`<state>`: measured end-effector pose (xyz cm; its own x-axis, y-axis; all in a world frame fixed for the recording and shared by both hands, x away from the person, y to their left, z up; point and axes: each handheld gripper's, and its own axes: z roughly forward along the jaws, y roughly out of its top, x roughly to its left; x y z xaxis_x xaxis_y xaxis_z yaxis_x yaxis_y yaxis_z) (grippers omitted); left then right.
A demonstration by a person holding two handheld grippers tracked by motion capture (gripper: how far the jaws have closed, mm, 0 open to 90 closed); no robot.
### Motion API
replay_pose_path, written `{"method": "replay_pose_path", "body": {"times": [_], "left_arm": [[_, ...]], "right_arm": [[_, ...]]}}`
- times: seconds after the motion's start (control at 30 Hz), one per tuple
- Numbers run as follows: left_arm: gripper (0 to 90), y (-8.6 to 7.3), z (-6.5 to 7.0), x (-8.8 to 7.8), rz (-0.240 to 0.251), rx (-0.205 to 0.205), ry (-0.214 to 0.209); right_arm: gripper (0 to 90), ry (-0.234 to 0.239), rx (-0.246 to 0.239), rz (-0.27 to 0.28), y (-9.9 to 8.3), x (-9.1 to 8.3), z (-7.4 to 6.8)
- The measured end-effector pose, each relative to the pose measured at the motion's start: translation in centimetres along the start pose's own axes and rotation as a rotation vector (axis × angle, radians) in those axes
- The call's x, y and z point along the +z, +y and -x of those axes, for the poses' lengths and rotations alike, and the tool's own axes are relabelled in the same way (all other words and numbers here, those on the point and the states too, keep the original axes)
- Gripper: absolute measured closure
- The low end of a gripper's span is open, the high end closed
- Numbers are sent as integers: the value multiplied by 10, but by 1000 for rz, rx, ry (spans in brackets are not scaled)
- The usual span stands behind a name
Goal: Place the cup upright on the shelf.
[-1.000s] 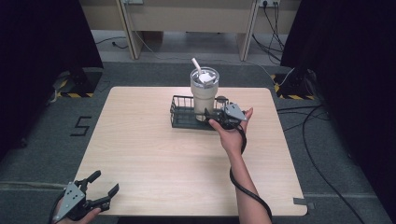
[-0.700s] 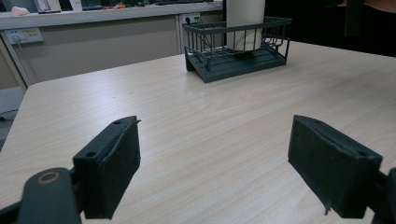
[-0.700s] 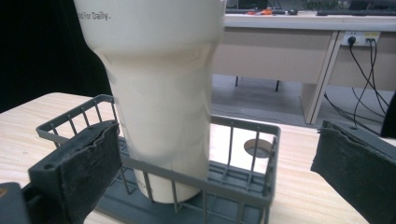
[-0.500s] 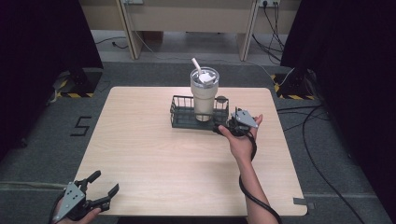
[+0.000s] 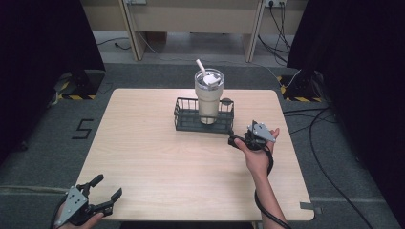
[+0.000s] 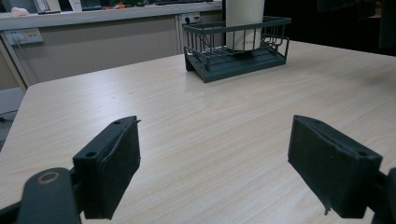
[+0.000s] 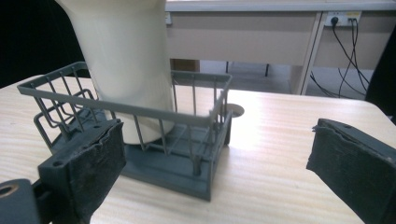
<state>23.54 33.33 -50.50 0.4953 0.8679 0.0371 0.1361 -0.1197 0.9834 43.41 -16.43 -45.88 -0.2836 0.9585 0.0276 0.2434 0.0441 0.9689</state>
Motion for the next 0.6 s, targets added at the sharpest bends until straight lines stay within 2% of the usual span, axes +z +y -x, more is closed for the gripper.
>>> {"method": "replay_pose_path", "body": {"times": [0.33,0.6], "left_arm": [[163,0,0,0,-4,4,1],[163,0,0,0,-4,8,1]], "right_arm": [[47,-12,17,-7,-12,-10,7],[48,-9,20,2,-12,-15,9]]}}
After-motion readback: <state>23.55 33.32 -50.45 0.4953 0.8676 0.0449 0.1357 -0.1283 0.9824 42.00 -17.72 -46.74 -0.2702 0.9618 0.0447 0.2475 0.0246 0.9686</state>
